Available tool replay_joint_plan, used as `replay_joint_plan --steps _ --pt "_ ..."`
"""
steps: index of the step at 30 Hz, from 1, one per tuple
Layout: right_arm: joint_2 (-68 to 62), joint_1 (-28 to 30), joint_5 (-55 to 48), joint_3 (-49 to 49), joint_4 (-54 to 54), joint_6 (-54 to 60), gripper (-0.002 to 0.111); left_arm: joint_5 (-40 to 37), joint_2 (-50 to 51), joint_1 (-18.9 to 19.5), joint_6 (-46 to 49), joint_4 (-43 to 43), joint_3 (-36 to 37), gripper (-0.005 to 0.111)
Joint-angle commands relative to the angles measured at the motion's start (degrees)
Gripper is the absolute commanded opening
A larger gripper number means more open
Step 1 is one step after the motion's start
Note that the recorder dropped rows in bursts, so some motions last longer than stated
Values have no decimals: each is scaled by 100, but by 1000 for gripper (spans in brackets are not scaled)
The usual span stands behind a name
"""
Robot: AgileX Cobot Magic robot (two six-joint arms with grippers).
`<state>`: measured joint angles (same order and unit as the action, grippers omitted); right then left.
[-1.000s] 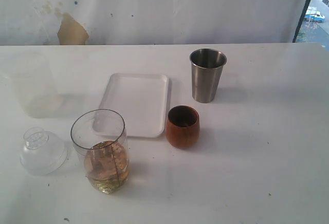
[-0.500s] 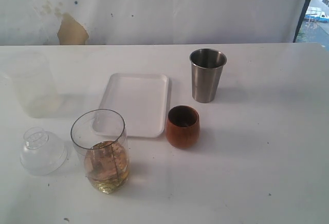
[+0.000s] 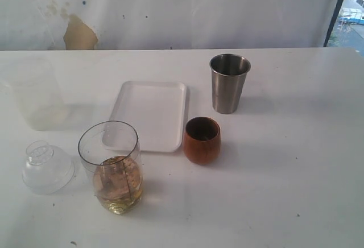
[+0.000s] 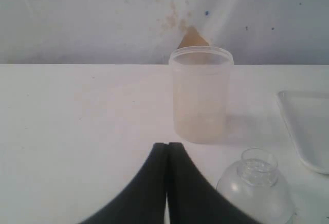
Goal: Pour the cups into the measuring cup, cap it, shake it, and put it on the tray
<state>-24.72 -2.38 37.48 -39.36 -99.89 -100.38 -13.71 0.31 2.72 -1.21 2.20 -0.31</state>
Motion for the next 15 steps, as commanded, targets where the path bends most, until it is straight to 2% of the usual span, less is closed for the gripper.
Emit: replay_joint_plan --steps 1,3,7,11,15 --pt "450 -3 -497 693 1118 645 0 39 -31 -3 -3 41 31 0" --pt "662 -77 -963 1050 2769 1510 0 39 -31 -3 -3 41 31 0" --pt "1152 -97 -1169 1643 5873 3814 0 39 -31 -3 -3 41 31 0" --pt "1745 -97 -1004 2169 7573 5925 0 39 -31 -3 -3 41 31 0" --pt "2360 -97 -1015 2832 8610 7234 0 39 -31 -3 -3 41 31 0"
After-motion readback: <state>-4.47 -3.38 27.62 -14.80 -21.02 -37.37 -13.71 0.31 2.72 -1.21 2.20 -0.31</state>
